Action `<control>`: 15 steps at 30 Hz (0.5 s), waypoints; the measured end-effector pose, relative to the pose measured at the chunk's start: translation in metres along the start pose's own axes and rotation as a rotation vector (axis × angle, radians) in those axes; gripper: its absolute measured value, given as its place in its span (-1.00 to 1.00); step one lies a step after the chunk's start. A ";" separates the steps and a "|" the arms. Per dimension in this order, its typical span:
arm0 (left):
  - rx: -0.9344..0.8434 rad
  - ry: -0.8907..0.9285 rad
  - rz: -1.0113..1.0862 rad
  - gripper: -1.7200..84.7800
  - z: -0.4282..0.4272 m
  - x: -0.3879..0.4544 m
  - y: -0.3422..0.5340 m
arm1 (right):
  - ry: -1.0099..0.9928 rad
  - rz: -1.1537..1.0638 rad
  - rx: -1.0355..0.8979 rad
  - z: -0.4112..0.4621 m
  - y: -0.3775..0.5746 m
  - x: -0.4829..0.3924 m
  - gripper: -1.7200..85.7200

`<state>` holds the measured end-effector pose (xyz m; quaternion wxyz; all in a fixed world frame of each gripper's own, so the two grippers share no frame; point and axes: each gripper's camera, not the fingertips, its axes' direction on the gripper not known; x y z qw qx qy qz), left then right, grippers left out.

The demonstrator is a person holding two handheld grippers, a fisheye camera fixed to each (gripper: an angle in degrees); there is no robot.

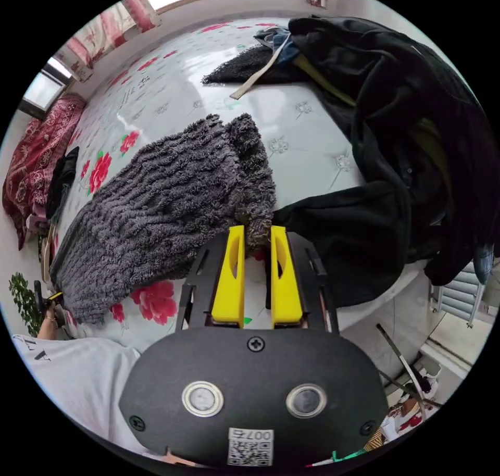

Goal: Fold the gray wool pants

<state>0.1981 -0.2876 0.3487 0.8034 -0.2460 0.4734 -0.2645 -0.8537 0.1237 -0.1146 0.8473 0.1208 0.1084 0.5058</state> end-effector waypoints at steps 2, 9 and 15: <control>0.084 -0.031 -0.022 -0.98 -0.018 0.001 0.011 | 0.013 0.054 0.127 -0.033 0.034 0.009 -0.84; 0.304 0.034 -0.095 -0.98 -0.059 0.007 0.071 | -0.073 -0.014 0.176 -0.040 0.031 -0.023 -0.85; 0.262 0.068 -0.152 -0.98 -0.034 -0.003 0.112 | 0.173 -0.153 0.184 -0.070 0.003 -0.094 -0.95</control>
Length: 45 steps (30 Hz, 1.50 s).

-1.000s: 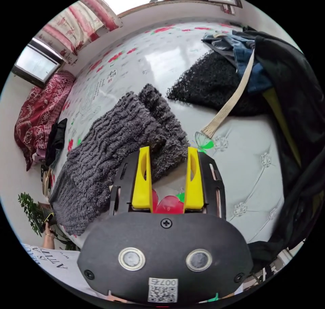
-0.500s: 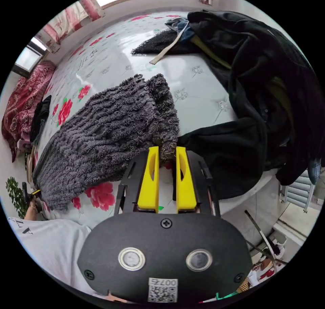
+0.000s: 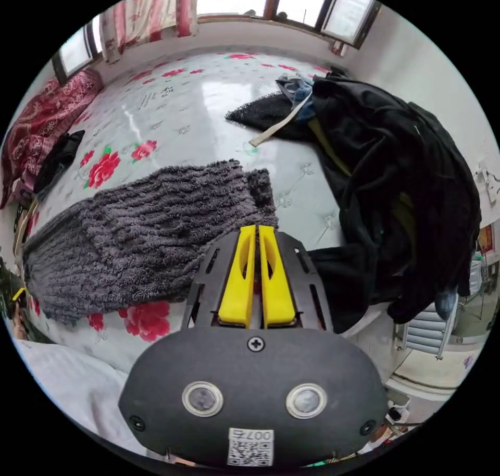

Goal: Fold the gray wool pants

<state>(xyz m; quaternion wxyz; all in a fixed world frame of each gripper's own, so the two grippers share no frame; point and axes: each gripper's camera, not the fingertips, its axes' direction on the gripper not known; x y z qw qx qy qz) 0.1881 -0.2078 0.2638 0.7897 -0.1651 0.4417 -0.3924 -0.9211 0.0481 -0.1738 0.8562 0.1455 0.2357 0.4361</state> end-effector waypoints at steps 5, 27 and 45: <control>-0.030 0.043 -0.095 -0.96 0.020 -0.030 0.040 | 0.064 -0.079 0.187 -0.095 -0.002 -0.002 -0.96; -0.011 0.258 -0.338 -0.68 0.117 -0.157 0.102 | -0.643 -1.051 0.061 -0.095 -0.121 -0.557 -0.78; 0.179 0.345 -0.206 -0.94 0.129 -0.215 0.094 | -0.485 -1.181 0.100 -0.134 -0.157 -0.726 -0.90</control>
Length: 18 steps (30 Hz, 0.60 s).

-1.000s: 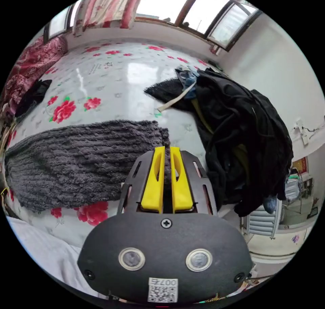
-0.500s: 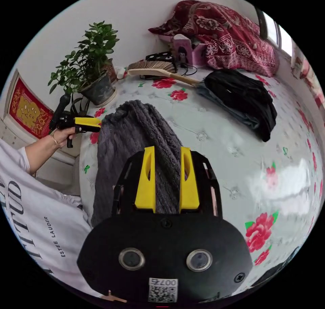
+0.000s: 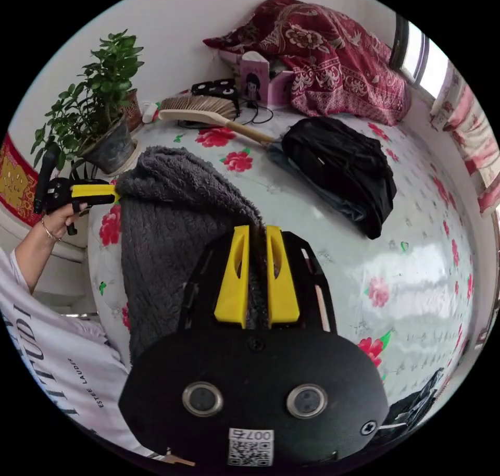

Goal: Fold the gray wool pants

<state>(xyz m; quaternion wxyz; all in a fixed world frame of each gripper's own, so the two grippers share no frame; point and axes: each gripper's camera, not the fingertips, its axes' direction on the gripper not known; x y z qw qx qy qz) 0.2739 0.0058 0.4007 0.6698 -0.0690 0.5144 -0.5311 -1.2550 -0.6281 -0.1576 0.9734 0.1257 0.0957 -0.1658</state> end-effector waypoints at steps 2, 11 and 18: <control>-0.142 -0.044 -0.014 -0.86 0.048 -0.003 -0.007 | -0.002 0.065 -0.092 0.011 0.011 -0.001 -0.87; -0.117 -0.044 -0.086 -0.81 0.037 -0.040 0.032 | -0.215 0.467 0.073 -0.101 0.228 -0.006 -0.82; -0.074 0.095 0.044 -0.80 0.016 -0.009 0.051 | -0.511 0.362 -0.112 -0.053 0.283 -0.092 -0.78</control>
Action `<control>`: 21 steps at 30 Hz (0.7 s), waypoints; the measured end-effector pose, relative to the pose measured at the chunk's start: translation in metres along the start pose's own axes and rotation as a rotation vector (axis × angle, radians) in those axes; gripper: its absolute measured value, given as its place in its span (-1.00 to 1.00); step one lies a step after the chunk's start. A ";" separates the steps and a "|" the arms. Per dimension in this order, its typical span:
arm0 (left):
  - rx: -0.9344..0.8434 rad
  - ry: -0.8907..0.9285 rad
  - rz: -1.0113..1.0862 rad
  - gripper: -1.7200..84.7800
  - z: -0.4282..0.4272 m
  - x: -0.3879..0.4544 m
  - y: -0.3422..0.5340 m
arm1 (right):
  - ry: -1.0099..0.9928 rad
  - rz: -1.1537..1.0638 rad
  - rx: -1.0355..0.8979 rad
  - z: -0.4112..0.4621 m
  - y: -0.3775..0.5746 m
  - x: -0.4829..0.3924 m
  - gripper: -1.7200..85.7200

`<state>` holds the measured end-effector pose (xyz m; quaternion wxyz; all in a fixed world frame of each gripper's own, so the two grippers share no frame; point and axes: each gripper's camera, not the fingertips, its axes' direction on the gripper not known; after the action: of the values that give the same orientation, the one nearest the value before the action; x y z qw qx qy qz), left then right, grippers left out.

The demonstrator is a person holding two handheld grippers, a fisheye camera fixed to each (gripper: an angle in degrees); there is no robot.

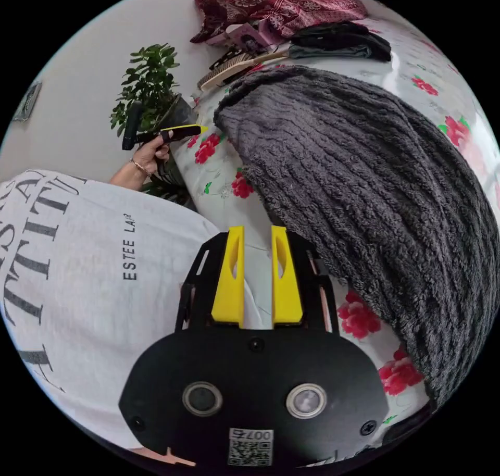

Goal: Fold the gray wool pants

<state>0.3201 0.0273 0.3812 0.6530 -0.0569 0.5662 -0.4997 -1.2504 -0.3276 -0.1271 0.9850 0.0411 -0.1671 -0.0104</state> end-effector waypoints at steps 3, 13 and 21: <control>-0.027 0.048 0.146 -0.80 0.014 0.040 0.003 | 0.092 -0.032 -0.092 0.040 -0.017 0.000 -0.77; -0.071 -0.026 0.194 -0.82 0.038 0.038 0.001 | 0.192 0.108 0.283 -0.044 -0.030 0.026 -0.78; -0.083 0.008 0.099 -0.82 0.046 -0.008 0.009 | 0.192 -0.089 0.084 0.034 -0.011 -0.031 -0.74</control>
<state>0.3631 0.0150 0.3973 0.6718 -0.0539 0.5911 -0.4431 -1.2909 -0.3397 -0.1065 0.9925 0.0902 -0.0704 -0.0429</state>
